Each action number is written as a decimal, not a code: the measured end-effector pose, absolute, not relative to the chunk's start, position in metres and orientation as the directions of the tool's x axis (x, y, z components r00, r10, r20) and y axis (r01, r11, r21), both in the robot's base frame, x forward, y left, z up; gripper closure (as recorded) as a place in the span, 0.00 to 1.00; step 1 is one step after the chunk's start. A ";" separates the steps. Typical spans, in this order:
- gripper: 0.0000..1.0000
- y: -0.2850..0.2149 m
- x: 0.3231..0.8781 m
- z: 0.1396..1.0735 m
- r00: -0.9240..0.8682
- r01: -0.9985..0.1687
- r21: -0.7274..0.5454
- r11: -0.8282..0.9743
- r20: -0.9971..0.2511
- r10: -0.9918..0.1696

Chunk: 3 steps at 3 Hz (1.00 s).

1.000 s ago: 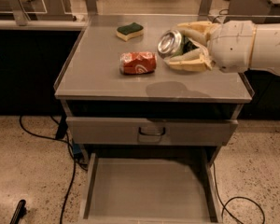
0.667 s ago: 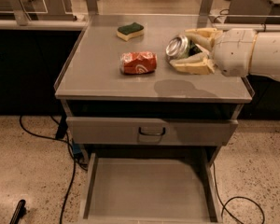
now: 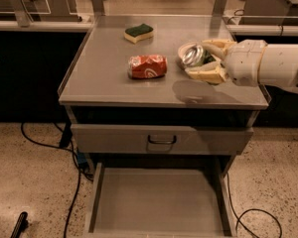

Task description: Pick green can from middle drawer and place on counter

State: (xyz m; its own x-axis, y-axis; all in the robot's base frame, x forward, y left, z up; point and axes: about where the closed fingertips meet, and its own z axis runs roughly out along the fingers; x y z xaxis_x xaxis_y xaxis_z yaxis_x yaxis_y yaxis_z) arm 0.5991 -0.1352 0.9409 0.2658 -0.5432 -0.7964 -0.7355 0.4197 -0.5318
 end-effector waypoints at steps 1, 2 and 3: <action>1.00 -0.138 0.611 0.932 0.237 -0.736 -0.524 0.429 -0.793 -0.561; 1.00 -0.142 0.617 0.922 0.192 -0.735 -0.511 0.445 -0.787 -0.587; 0.88 -0.150 0.616 0.911 0.139 -0.721 -0.501 0.478 -0.781 -0.609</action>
Offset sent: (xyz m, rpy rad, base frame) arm 0.0258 -0.0178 -0.0315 -0.0636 0.0888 -0.1187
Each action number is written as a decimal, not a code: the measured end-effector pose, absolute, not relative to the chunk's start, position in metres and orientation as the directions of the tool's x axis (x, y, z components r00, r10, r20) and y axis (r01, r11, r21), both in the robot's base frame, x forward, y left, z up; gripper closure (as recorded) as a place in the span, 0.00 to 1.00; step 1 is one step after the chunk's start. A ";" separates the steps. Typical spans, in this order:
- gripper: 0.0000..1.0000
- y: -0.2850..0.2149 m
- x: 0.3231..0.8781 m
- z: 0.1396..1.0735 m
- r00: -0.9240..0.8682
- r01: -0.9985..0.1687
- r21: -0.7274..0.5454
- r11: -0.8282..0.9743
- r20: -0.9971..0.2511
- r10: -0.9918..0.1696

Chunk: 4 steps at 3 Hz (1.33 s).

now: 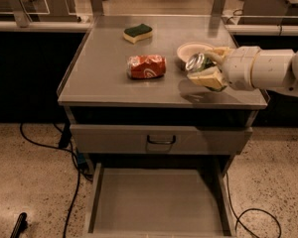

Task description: Pick green can from middle drawer and place on counter

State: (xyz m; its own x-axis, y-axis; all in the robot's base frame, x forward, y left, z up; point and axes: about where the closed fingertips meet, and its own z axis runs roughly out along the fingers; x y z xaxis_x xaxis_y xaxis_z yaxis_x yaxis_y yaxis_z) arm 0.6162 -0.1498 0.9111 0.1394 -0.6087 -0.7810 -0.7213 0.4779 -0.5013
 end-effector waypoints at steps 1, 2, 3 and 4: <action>0.67 -0.149 0.616 0.909 0.133 -0.721 -0.498 0.482 -0.782 -0.608; 0.44 -0.149 0.616 0.909 0.133 -0.721 -0.498 0.482 -0.782 -0.608; 0.20 -0.149 0.616 0.909 0.133 -0.721 -0.498 0.482 -0.782 -0.608; 0.00 -0.149 0.616 0.909 0.134 -0.721 -0.498 0.482 -0.782 -0.608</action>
Offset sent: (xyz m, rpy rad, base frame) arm -0.0001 0.0009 -0.0022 0.0013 0.0042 -0.0046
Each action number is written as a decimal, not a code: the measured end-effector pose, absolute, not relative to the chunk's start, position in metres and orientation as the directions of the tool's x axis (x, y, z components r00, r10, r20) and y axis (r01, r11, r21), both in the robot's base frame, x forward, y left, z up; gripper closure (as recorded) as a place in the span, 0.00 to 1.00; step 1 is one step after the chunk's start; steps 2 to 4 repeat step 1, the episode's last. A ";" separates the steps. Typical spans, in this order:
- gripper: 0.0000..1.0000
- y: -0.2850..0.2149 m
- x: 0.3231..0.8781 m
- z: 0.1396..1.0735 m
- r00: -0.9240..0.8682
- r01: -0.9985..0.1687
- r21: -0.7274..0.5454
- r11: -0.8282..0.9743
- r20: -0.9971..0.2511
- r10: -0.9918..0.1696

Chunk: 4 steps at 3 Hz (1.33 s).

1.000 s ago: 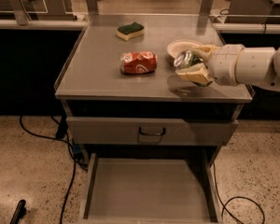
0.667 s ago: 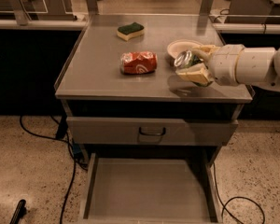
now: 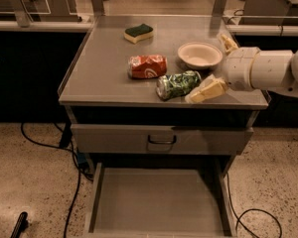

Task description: Pick green can from middle drawer and place on counter

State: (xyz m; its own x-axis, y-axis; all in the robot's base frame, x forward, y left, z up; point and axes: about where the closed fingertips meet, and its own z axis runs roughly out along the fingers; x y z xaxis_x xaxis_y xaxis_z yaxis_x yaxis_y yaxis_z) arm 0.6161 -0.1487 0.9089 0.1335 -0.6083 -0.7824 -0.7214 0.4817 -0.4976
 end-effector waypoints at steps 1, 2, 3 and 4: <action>0.00 -0.149 0.616 0.909 0.134 -0.721 -0.498 0.482 -0.782 -0.608; 0.00 -0.149 0.616 0.909 0.134 -0.721 -0.498 0.482 -0.782 -0.608; 0.00 -0.149 0.616 0.909 0.134 -0.721 -0.498 0.482 -0.782 -0.608; 0.00 -0.149 0.616 0.909 0.134 -0.721 -0.498 0.482 -0.782 -0.608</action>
Offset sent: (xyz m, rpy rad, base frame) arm 0.0000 0.0000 0.0000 0.0000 0.0000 0.0000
